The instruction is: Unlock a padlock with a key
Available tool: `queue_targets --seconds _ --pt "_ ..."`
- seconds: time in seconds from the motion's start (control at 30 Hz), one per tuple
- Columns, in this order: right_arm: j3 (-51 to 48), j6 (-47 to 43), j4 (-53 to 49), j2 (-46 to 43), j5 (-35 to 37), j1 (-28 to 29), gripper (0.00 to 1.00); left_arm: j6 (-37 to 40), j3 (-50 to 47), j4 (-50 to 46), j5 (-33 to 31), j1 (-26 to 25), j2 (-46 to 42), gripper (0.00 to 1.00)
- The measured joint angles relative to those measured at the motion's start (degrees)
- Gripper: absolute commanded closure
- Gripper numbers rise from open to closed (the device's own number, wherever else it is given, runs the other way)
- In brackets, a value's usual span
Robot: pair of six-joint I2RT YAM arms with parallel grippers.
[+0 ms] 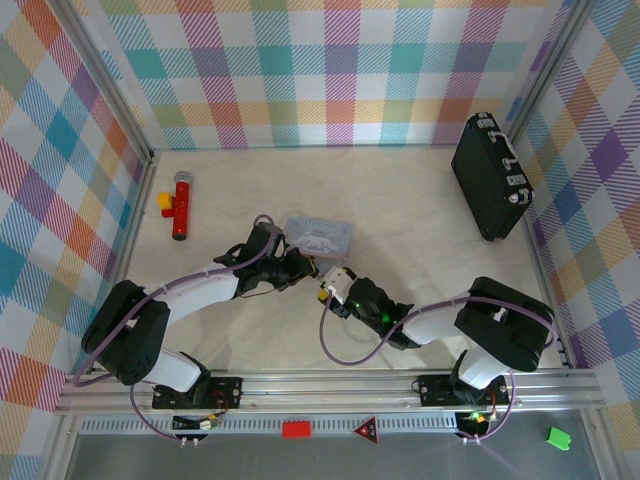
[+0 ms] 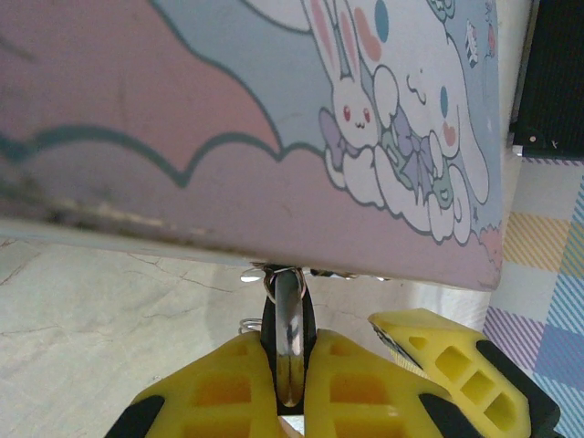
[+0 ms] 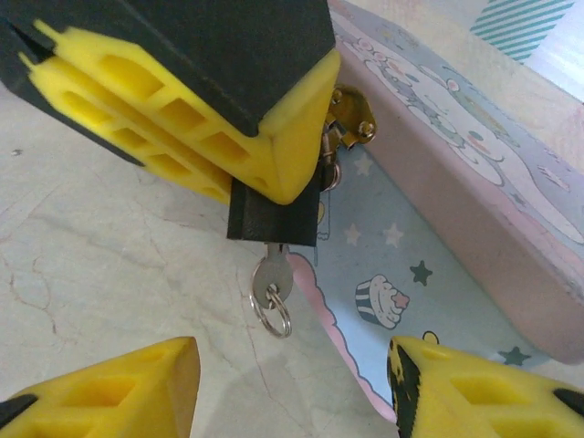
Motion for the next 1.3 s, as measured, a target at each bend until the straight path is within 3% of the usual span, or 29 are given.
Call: queue_targets --seconds 0.37,1.3 --pt "4.0 -1.0 2.9 5.2 1.3 0.2 0.54 -0.4 -1.0 0.2 0.3 0.0 -0.1 1.0" --pt "6.2 -0.2 1.5 8.1 2.3 0.3 0.83 -1.7 -1.0 1.0 0.4 -0.1 -0.7 1.0"
